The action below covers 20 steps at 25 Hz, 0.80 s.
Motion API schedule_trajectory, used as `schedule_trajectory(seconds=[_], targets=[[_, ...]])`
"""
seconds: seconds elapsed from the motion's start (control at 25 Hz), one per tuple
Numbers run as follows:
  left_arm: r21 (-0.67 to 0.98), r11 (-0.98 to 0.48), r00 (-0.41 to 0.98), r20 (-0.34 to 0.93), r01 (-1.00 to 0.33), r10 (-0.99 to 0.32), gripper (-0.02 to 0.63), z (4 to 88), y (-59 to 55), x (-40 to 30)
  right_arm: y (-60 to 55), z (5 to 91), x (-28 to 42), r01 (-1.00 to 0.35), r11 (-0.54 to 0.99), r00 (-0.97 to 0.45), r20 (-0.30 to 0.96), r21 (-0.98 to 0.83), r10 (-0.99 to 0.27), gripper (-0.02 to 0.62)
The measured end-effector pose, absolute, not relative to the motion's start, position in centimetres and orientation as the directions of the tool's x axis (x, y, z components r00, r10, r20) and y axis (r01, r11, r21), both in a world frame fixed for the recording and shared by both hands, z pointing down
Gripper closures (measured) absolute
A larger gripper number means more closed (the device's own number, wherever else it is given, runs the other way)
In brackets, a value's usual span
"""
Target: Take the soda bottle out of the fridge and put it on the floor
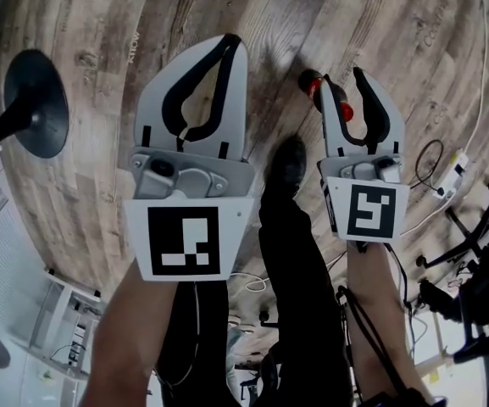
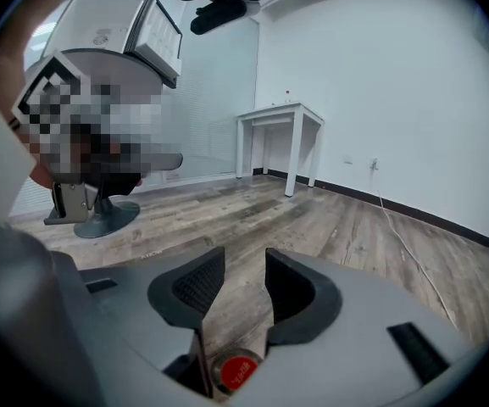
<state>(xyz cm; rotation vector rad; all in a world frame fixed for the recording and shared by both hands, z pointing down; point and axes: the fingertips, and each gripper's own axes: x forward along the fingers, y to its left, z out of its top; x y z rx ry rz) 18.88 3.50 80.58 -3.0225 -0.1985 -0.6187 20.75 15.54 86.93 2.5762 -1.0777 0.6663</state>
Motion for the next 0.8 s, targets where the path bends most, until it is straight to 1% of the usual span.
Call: schedule_trajectory(seconds=[0.12, 0.32, 0.52, 0.8], targets=[[-0.026, -0.993, 0.919, 0.383, 0.113, 0.095, 0.589, 78.3, 2.7, 19.0, 14.9, 84.0, 20.9, -0.72, -0.692, 0.621, 0.501, 0.059, -0.603, 0.457], [-0.049, -0.996, 0.945, 0.322, 0.069, 0.049, 0.589, 73.0, 0.7, 20.1, 11.3, 76.3, 23.2, -0.708, -0.704, 0.674, 0.355, 0.061, -0.648, 0.516], [-0.052, -0.998, 0.952, 0.304, 0.041, 0.024, 0.589, 66.3, -0.7, 20.5, 8.9, 68.2, 24.2, -0.698, -0.713, 0.697, 0.289, 0.064, -0.656, 0.581], [-0.083, -0.997, 0.984, 0.176, -0.002, -0.016, 0.589, 56.0, -2.5, 22.4, 6.3, 57.4, 26.3, -0.707, -0.702, 0.704, 0.17, 0.085, -0.689, 0.582]])
